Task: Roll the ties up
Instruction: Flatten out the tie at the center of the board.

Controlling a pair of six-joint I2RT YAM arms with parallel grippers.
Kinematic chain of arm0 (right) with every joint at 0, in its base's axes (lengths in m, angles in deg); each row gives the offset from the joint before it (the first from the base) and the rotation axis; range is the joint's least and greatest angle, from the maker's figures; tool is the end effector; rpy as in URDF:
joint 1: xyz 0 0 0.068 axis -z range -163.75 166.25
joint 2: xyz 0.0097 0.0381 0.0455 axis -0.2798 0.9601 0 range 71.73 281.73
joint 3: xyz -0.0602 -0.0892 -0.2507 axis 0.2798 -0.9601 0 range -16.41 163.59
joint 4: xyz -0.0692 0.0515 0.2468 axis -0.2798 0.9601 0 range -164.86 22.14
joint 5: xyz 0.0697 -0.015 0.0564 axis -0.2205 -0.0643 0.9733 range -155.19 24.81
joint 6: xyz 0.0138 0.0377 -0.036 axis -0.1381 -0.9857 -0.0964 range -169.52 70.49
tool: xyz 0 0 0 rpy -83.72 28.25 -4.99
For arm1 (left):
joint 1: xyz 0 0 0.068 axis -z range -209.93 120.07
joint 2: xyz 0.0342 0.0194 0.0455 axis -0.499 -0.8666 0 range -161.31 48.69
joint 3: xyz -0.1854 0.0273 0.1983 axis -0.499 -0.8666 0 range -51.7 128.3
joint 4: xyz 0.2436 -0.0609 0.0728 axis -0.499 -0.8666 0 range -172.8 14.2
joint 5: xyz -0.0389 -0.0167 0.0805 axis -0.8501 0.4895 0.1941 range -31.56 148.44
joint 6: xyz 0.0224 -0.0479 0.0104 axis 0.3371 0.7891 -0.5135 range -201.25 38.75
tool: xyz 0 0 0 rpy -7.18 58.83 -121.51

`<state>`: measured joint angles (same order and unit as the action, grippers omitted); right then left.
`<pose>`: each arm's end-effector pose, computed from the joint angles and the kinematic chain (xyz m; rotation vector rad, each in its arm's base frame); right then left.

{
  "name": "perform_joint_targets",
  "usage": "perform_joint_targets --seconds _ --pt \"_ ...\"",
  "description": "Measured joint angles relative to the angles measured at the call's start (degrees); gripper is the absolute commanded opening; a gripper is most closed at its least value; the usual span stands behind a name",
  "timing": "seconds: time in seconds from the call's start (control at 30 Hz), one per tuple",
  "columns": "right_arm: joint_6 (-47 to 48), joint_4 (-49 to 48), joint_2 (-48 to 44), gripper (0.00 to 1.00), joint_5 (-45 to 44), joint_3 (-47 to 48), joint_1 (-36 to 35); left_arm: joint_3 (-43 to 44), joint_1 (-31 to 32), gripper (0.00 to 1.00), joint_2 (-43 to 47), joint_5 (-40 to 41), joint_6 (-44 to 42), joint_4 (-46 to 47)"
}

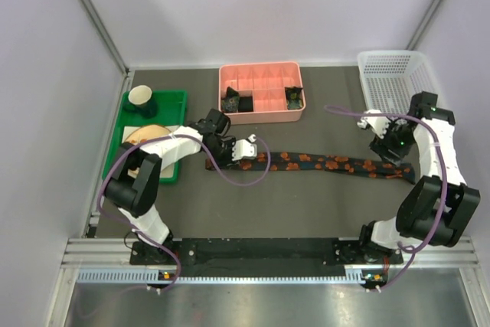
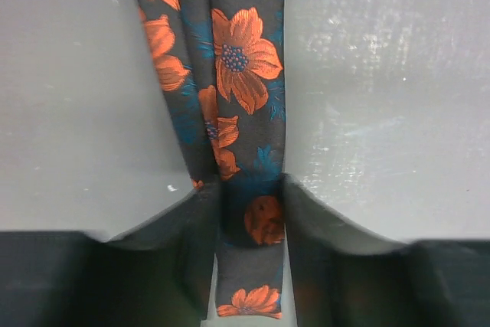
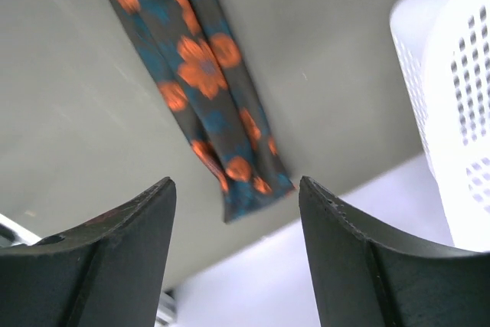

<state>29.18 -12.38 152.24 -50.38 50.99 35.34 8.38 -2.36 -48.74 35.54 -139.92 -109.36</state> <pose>0.2445 -0.0750 0.2718 -1.4228 2.3922 -0.0271 0.2774 -0.1606 0.1734 1.9048 1.9000 -0.4035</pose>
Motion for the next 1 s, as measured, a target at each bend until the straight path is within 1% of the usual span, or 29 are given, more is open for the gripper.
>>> perform_joint_targets --seconds 0.03,0.1,0.13,0.33,0.37,0.47,0.5,0.53,0.57,0.6,0.63,0.73,0.87,0.93,1.0 --pt "-1.07 0.57 0.00 0.64 0.74 0.31 -0.59 0.44 -0.02 0.21 0.07 -0.02 -0.35 -0.20" --pt "-3.02 1.33 0.00 0.64 2.10 0.55 -2.08 1.31 -0.02 0.16 0.20 0.00 -0.70 -0.52" --pt "-3.56 1.57 0.00 0.63 2.49 0.55 -2.60 1.75 -0.02 0.12 0.37 0.00 -0.81 -0.68" --pt "-5.44 2.03 0.39 0.61 2.64 0.55 -3.72 1.88 -0.92 0.04 2.08 0.13 1.38 -0.37" --pt "-5.46 2.03 0.68 0.61 2.45 0.55 -3.72 1.88 -1.25 0.01 1.99 0.52 1.95 -0.22" --pt "-5.46 2.03 1.70 0.60 2.29 0.55 -3.72 1.88 -2.21 0.00 1.05 1.81 4.17 0.59" --pt "-5.46 2.08 2.16 0.60 2.27 0.59 -3.72 1.90 -2.58 0.20 0.39 2.32 5.01 1.03" --pt "-5.46 2.14 2.60 0.60 2.29 0.66 -3.72 1.90 -2.97 0.36 -0.33 2.80 5.81 1.29" --pt "-5.46 2.34 3.13 0.60 2.29 0.92 -3.72 1.90 -3.28 0.49 -0.81 2.95 6.43 1.51" --pt "-5.46 2.43 3.58 0.59 2.43 1.14 -3.74 1.90 -3.54 0.94 -1.42 2.93 6.84 1.57" --pt "-5.46 2.51 3.82 0.59 2.49 1.31 -3.80 1.90 -3.72 0.99 -1.62 2.73 7.02 1.51" --pt "-5.51 2.82 4.35 0.56 2.71 1.44 -4.24 1.99 -4.17 0.99 -1.55 -0.76 7.39 1.62" --pt "-5.53 4.35 5.53 0.56 2.25 2.05 -3.87 3.13 -2.38 0.99 -1.38 -4.09 7.30 2.54" --pt "-5.25 5.09 5.62 0.57 1.84 2.05 -2.64 6.08 0.00 0.99 -2.43 -4.85 7.32 2.29" --pt "-5.18 6.32 5.79 0.57 1.27 2.47 0.15 10.32 2.36 0.99 -4.83 -5.79 7.63 3.19"
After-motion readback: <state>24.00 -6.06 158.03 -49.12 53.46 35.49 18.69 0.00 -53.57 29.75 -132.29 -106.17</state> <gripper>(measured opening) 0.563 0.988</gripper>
